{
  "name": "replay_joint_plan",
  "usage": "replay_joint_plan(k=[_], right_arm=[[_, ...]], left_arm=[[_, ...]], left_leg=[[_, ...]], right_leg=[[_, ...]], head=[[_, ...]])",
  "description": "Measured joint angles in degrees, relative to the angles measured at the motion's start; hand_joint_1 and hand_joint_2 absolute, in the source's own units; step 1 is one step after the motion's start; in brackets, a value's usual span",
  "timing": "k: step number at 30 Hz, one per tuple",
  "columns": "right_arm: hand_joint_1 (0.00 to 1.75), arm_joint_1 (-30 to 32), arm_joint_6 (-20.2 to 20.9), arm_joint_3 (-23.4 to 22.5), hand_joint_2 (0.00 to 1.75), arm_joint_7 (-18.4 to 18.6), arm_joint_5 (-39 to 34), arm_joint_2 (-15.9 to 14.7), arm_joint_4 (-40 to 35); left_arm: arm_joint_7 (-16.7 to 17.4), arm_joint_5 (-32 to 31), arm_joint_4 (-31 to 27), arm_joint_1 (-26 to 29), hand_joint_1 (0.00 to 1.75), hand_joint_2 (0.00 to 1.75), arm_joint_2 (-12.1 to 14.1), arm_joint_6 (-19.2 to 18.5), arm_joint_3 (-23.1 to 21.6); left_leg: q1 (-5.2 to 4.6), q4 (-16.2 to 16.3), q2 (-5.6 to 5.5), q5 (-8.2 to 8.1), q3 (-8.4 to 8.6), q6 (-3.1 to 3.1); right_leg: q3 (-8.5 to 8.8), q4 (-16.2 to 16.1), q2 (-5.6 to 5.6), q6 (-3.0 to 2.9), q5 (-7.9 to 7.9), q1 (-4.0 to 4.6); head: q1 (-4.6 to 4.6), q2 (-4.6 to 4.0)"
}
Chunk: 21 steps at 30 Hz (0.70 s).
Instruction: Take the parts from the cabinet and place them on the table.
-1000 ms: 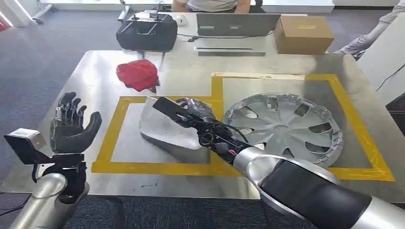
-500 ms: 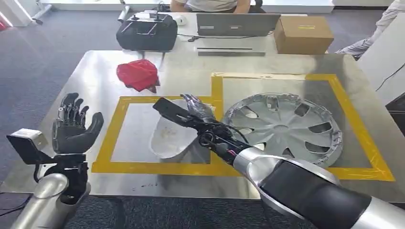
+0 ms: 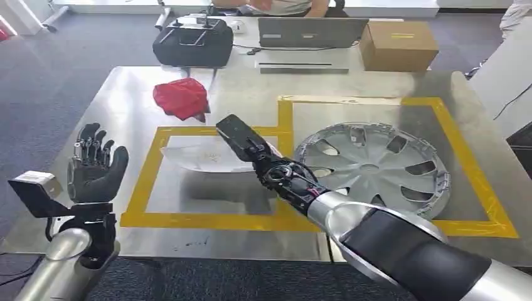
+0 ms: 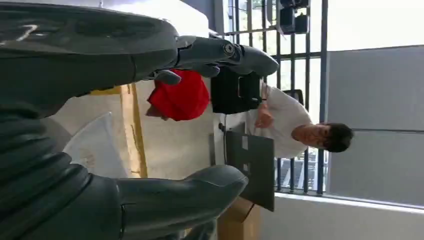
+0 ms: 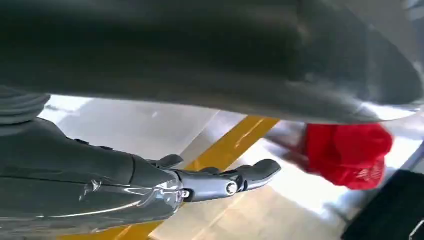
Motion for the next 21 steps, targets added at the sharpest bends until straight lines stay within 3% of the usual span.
replay_joint_plan(k=[4,8,12,18,21], right_arm=[[0.0,-0.25,8.0,-4.0,0.0,-3.36,-6.49,-0.31,-3.43],[0.0,1.61,12.9,-7.05,0.0,-1.23,-12.23,-2.25,-11.79],[0.0,6.02,13.32,-9.24,0.0,3.1,-16.4,-5.44,-23.27],[0.0,10.11,12.32,-11.14,0.0,4.37,-16.56,-8.78,-35.35],[0.0,13.85,10.35,-12.19,0.0,7.28,-17.41,-11.06,-43.72]], left_arm=[[-0.79,-0.92,0.28,-0.02,0.0,0.0,0.15,0.04,0.0],[-1.77,-0.98,0.92,-0.02,0.0,0.0,0.5,0.11,0.02],[-2.01,-0.85,1.09,0.13,0.0,0.0,1.25,0.15,0.22],[-2.01,-1.05,1.09,0.27,0.0,0.0,1.81,0.7,0.33],[-1.99,-1.24,1.09,0.95,0.0,0.0,2.14,0.85,0.63]], left_leg=[[0.0,0.01,0.0,0.0,0.02,0.0],[0.01,0.01,-0.01,0.0,0.03,0.0],[0.0,0.01,-0.02,-0.01,0.03,0.02],[-0.01,0.02,0.0,-0.03,0.06,0.05],[-0.01,0.02,-0.02,-0.04,0.08,0.05]], right_leg=[[0.0,0.0,0.0,0.0,0.0,0.0],[0.02,0.0,-0.03,0.0,0.0,0.0],[0.03,-0.01,-0.03,0.0,0.0,0.0],[0.04,-0.03,-0.02,0.01,-0.01,-0.06],[0.07,-0.03,-0.04,0.02,-0.02,-0.06]], head=[[0.0,0.0],[0.0,0.0],[0.02,0.0],[0.0,0.0],[0.0,0.0]])
